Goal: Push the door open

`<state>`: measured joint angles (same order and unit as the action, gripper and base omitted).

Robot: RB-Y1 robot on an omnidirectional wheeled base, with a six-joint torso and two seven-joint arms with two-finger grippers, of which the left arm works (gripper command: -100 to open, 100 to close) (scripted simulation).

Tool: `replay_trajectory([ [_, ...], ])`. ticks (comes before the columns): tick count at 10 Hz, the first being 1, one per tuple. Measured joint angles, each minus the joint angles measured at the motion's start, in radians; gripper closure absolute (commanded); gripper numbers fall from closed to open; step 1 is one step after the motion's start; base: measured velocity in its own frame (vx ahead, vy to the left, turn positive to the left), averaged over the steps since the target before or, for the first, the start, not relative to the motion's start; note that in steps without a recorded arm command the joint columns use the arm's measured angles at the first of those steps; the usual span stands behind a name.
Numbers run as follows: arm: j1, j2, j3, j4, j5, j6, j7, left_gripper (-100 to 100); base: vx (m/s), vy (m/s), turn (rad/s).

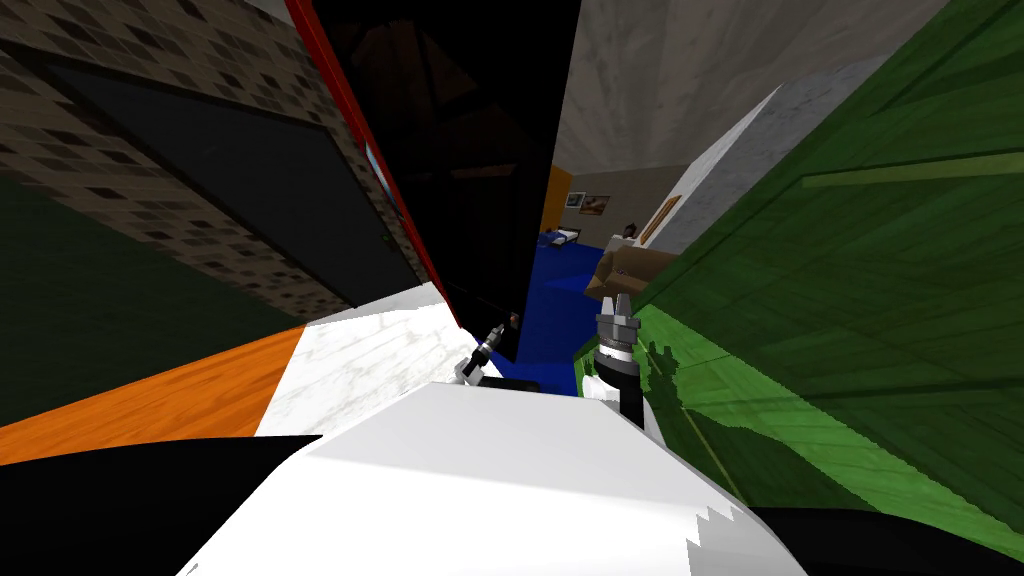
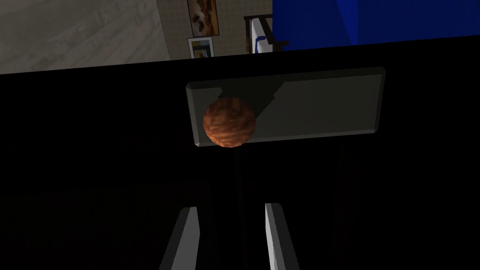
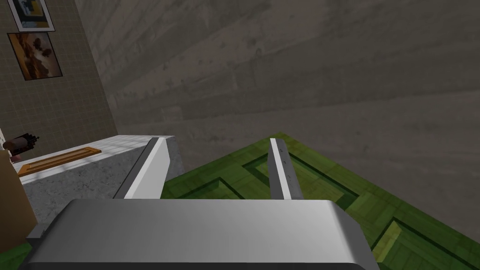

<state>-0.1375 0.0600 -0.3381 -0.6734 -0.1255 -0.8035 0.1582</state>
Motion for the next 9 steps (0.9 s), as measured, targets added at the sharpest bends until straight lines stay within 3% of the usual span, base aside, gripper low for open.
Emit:
replay_trajectory([
  [3, 0.0, -0.016, -0.004, -0.004, 0.001, 0.006, 0.009, -100, -0.166, 0.055, 0.018],
  [5, 0.001, -0.012, -0.003, -0.006, 0.002, 0.009, 0.007, -100, 0.114, -0.069, -0.028],
  [9, 0.003, -0.005, 0.004, -0.003, 0.004, 0.0, -0.002, -100, 0.214, -0.101, -0.021],
])
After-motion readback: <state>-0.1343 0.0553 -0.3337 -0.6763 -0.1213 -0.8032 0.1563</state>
